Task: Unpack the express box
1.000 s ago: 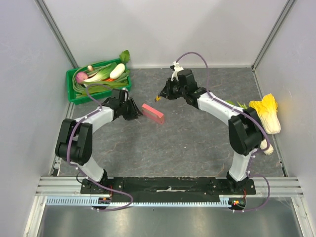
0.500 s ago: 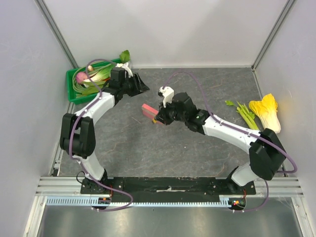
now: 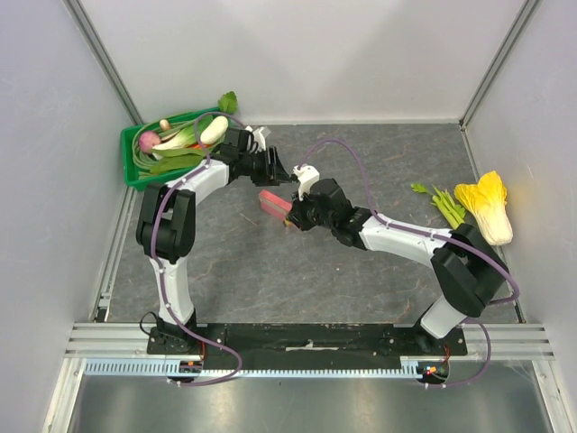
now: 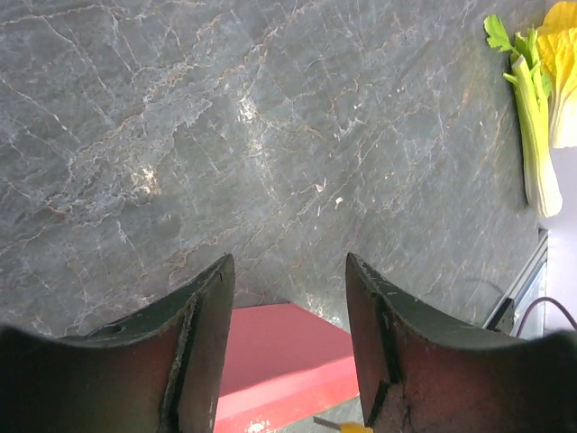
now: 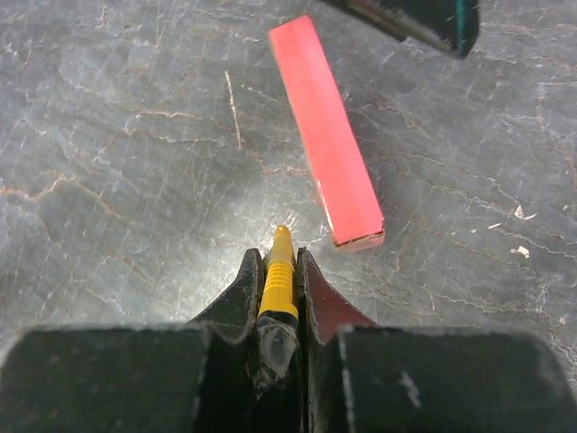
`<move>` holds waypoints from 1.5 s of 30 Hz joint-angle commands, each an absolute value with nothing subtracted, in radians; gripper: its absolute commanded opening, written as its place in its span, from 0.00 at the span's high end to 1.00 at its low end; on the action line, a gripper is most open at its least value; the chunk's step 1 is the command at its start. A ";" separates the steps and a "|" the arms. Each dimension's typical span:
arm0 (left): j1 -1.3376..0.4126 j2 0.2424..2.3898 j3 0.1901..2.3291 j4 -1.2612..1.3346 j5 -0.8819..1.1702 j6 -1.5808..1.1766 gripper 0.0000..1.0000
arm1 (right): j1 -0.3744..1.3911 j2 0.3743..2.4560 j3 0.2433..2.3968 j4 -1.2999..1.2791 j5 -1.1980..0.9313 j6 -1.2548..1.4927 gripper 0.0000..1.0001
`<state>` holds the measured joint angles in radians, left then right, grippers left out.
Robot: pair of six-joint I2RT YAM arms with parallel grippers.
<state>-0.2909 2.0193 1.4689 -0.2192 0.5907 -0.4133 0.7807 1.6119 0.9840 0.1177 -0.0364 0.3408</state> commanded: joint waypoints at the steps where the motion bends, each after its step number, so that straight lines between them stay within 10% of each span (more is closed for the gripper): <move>1: -0.293 2.003 1.456 -0.258 0.623 -0.351 0.42 | 0.778 1.632 0.999 0.201 0.054 0.357 1.00; 45: -0.399 1.801 1.221 -0.285 0.549 0.077 0.28 | 0.666 1.646 0.983 0.213 0.054 0.515 1.00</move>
<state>-0.3771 1.8427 1.2308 -0.2836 0.6182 -0.0284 0.6651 1.6341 0.9562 0.1646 0.0895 0.4770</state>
